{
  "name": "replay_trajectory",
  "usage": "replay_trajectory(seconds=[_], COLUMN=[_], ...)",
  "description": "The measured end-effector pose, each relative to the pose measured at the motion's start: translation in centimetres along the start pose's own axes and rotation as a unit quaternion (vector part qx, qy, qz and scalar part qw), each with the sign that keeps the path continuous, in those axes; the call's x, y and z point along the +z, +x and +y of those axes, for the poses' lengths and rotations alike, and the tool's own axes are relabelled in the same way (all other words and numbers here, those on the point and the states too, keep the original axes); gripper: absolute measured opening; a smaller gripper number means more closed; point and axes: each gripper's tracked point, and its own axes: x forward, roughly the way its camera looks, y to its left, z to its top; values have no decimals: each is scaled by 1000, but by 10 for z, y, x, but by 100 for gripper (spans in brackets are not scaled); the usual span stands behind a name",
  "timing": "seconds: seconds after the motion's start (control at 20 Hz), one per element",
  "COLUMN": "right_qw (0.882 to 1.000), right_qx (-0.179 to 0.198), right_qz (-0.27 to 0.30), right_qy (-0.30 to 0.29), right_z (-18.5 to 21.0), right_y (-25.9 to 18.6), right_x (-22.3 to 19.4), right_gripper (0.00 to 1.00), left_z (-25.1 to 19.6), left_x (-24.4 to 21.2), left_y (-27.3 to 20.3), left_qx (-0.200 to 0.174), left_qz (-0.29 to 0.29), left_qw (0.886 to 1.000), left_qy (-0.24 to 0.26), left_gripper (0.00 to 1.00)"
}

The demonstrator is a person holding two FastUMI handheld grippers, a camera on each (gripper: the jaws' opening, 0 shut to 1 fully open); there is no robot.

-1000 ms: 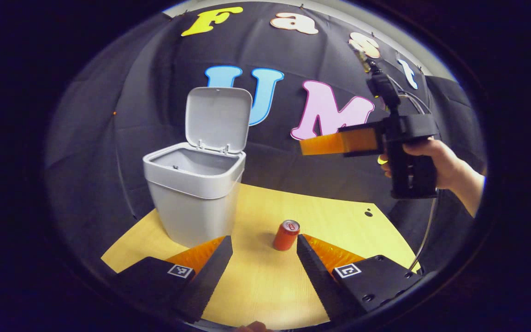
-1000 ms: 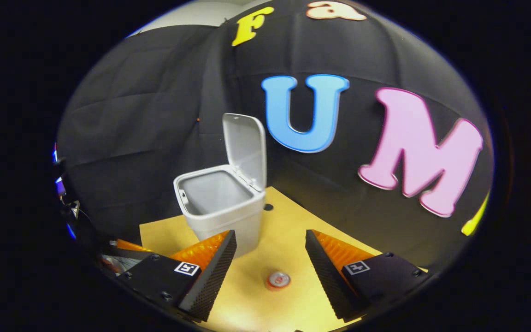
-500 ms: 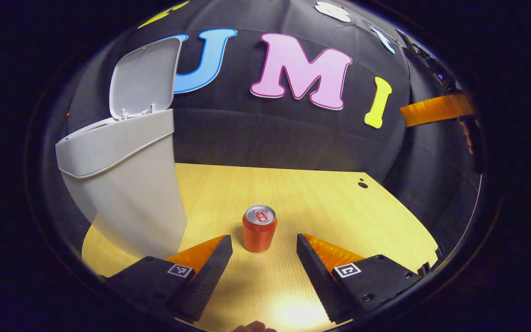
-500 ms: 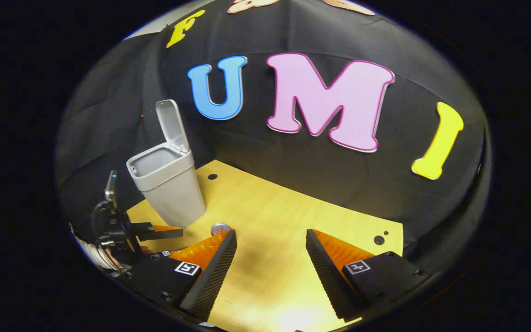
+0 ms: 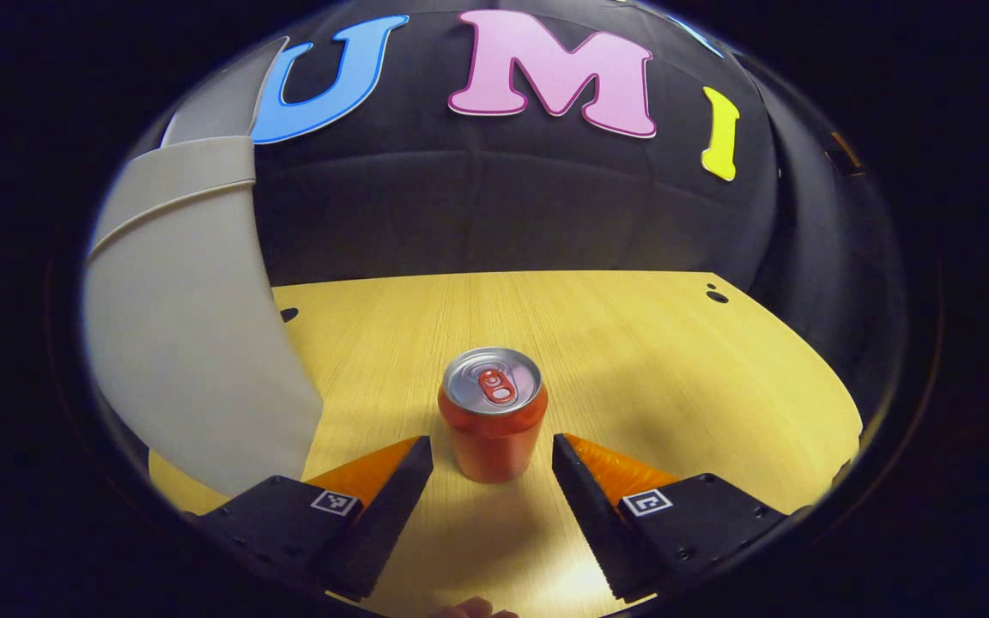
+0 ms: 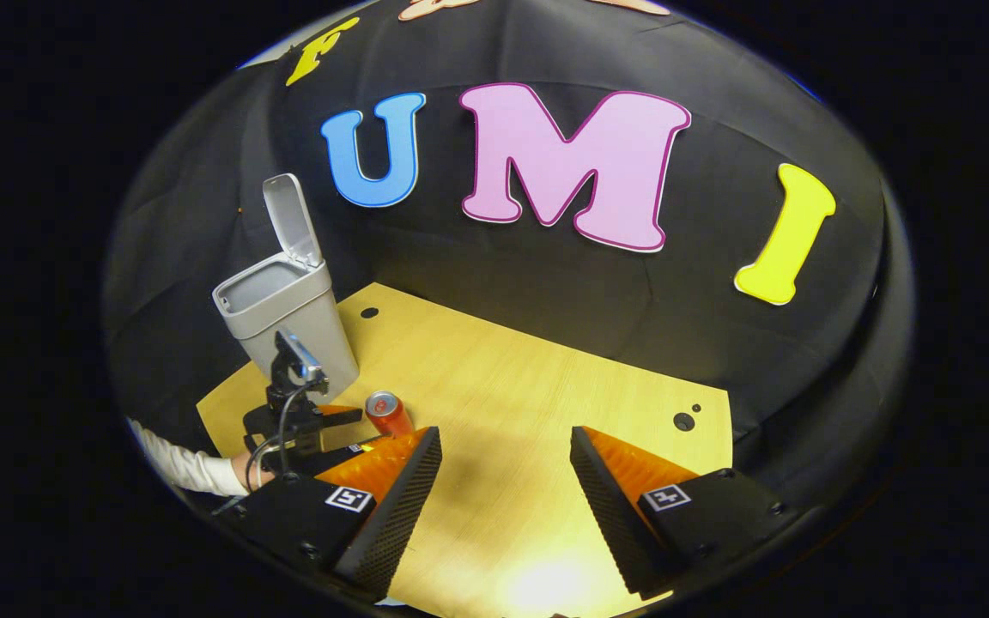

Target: Press the lid of the desktop garbage bin to open it, pick up the crumpled paper on the desktop and throw it into the bin, then pick up the pop can on the desktop and drop it into the bin, and finally close the garbage bin lid.

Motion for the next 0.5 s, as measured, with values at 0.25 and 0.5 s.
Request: replay_trajectory(seconds=[0.25,0.5], right_qw=[1000,999], right_qx=[-20,-30], right_qz=[12,27], right_qy=[4,8], right_z=[-2,-3], right_y=[0,1], right_x=[-11,-20], right_gripper=[97,97], left_z=[4,-5], left_x=[-2,8], left_y=[32,39], left_qx=[3,-4], left_qz=[4,-9], left_qw=[1000,1000], left_qy=[10,24], left_gripper=[96,96])
